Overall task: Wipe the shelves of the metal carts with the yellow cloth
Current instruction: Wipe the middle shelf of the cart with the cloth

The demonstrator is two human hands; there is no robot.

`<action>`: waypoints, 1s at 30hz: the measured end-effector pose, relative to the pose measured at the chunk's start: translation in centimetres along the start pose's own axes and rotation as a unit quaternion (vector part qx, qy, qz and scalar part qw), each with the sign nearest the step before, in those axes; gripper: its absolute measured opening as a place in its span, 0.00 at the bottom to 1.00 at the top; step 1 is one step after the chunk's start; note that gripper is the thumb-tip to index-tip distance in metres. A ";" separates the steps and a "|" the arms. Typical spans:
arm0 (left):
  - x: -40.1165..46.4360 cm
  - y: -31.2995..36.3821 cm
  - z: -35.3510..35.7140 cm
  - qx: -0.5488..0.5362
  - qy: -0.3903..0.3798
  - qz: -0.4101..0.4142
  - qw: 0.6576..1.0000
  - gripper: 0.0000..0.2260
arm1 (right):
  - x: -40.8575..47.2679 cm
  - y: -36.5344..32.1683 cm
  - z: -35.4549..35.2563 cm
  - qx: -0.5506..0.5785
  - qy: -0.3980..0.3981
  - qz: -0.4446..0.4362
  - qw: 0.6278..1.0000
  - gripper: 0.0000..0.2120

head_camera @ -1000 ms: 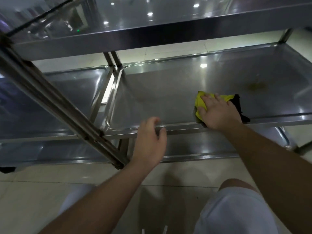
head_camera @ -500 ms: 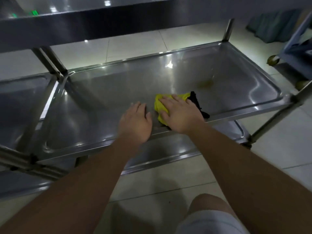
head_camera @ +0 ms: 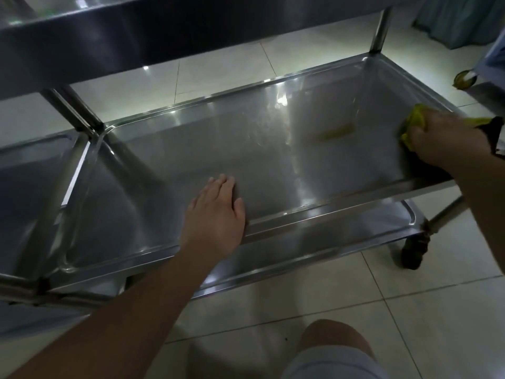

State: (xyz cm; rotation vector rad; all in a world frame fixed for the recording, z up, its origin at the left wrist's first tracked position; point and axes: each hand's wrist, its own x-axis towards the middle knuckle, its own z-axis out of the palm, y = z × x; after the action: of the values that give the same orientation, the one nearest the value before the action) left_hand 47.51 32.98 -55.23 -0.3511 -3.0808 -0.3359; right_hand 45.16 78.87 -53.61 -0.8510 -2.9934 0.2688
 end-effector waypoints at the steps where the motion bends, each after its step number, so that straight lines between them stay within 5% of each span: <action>1: 0.0 0.0 0.0 0.003 0.000 0.001 1.000 0.25 | 0.5 -0.6 0.1 0.006 0.006 0.006 1.000 0.30; 5: 0.2 0.2 0.1 0.008 0.002 0.003 1.000 0.26 | 1.3 -6.3 0.5 0.037 0.002 -0.026 0.999 0.28; 9: -0.1 0.4 0.0 0.011 0.018 0.005 1.000 0.27 | -0.5 -16.6 1.6 0.059 -0.048 -0.163 0.984 0.22; 12: 0.1 0.5 0.1 0.014 0.024 0.006 1.000 0.29 | -3.8 -22.9 2.5 0.039 -0.061 -0.262 0.962 0.28; 17: 0.0 0.6 -0.1 0.015 0.026 0.003 1.000 0.32 | -6.3 -24.4 3.5 0.043 -0.079 -0.370 0.924 0.30; 30: 0.2 0.5 -0.1 0.008 0.027 -0.003 1.000 0.30 | 7.1 -3.7 -2.2 0.046 -0.057 -0.015 0.997 0.34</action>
State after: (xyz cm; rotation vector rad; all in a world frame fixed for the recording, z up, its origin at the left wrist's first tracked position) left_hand 47.42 33.43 -54.98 -0.3267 -3.0295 -0.3166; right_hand 37.37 79.84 -51.07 -0.8086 -3.0666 0.4667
